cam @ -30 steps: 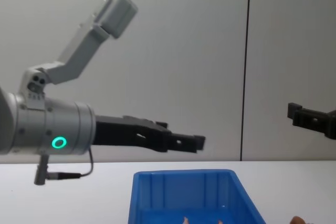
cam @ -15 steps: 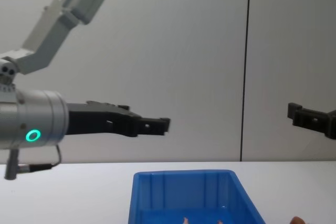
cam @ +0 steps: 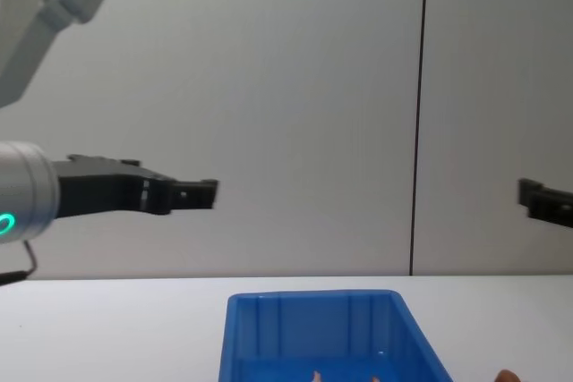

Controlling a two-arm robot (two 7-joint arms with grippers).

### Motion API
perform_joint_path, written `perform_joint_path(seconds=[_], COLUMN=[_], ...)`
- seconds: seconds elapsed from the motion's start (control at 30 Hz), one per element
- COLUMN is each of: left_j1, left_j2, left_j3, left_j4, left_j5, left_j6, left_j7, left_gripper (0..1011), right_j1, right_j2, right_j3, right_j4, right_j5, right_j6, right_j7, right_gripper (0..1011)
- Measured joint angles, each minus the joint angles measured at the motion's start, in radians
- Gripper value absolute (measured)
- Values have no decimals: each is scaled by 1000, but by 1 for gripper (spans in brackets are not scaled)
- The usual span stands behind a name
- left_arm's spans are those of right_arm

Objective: Pick up the two dolls from the table and place them into the box.

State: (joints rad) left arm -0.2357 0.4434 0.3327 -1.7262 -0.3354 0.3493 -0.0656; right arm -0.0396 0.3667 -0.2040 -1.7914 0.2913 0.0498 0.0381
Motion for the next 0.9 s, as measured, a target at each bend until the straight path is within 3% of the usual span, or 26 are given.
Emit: perform_joint_path(seconds=[0.33, 0.57, 0.9], left_j1=[56, 74, 90], left_j2=[23, 31, 38], left_j3=[-23, -31, -38], left_j4=[-65, -86, -104], left_j5=[-11, -13, -15], left_j6=[2, 2, 2], left_j7=[164, 211, 256], left_gripper=[1001, 1001, 1001], right_j1=[-107, -170, -236], right_j2=[84, 126, 172], right_j3=[57, 85, 116], right_j4=[-91, -141, -192], right_j5=[39, 67, 98], right_j6=[76, 141, 281], right_j7=[-84, -113, -136], right_gripper=[1001, 1001, 1001])
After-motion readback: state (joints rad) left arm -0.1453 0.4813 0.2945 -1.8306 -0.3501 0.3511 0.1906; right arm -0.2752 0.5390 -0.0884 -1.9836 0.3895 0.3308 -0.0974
